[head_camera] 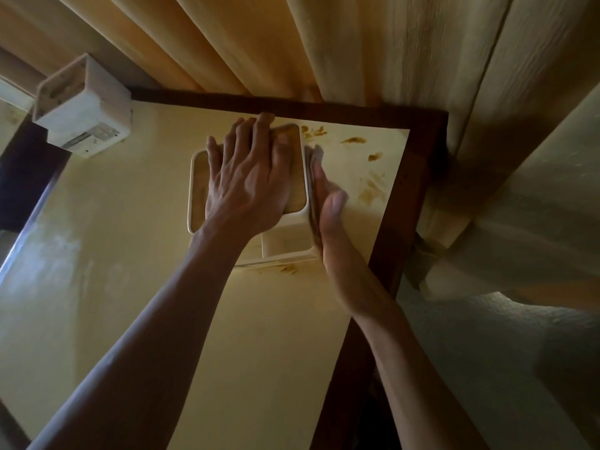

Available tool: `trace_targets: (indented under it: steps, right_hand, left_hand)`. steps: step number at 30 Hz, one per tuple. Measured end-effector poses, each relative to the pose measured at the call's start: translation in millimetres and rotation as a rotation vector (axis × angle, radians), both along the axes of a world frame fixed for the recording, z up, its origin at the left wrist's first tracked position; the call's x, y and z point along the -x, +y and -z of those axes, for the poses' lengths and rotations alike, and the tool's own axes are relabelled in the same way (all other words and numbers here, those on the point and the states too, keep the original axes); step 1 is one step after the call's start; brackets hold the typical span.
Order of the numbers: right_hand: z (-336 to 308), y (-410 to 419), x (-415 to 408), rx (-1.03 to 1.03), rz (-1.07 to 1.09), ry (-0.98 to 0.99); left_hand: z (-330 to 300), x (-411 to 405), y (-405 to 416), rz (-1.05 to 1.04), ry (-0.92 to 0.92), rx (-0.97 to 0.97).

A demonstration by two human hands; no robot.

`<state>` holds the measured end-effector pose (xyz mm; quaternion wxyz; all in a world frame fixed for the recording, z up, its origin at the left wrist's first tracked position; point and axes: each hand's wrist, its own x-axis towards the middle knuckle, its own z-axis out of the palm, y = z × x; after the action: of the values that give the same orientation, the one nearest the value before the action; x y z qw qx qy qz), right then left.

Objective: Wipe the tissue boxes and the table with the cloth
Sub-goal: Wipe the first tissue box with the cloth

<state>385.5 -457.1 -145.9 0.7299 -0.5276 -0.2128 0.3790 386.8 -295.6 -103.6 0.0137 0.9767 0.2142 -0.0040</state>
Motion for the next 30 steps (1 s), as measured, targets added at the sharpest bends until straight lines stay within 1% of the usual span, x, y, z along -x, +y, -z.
trace_targets:
  steps: [2, 5, 8, 10, 13, 18, 22, 25, 27, 30]
  right_hand:
    - [-4, 10, -19, 0.005, -0.01, -0.018]
    - [-8, 23, -48, 0.051, -0.003, 0.033]
    - [-16, 35, -70, 0.115, -0.023, 0.041]
    - [-21, 37, -71, 0.109, -0.037, 0.065]
    - [-13, 29, -59, 0.05, -0.022, 0.056]
    - [5, -12, 0, 0.008, -0.05, 0.0]
    - [12, -38, 36, 0.032, -0.15, 0.02]
    - [5, -40, 40, 0.022, -0.129, 0.058]
    - [5, -32, 34, 0.039, -0.079, 0.06]
    - [5, -12, 11, 0.051, 0.016, 0.0]
  left_hand:
    - [-2, 0, -4, 0.004, -0.017, 0.048]
    - [-7, -3, -10, -0.09, -0.087, 0.169]
    - [-6, -3, -9, -0.099, -0.094, 0.178]
    - [-6, -4, -7, -0.08, -0.073, 0.162]
    - [-7, -3, -10, -0.1, -0.091, 0.179]
    - [-6, -2, -7, -0.101, -0.072, 0.167]
    - [-6, -2, -8, -0.11, -0.06, 0.173]
    - [-7, -1, -9, -0.108, -0.067, 0.19]
    - [-6, -1, -9, -0.116, -0.072, 0.186]
    - [-6, -1, -10, -0.11, -0.077, 0.183]
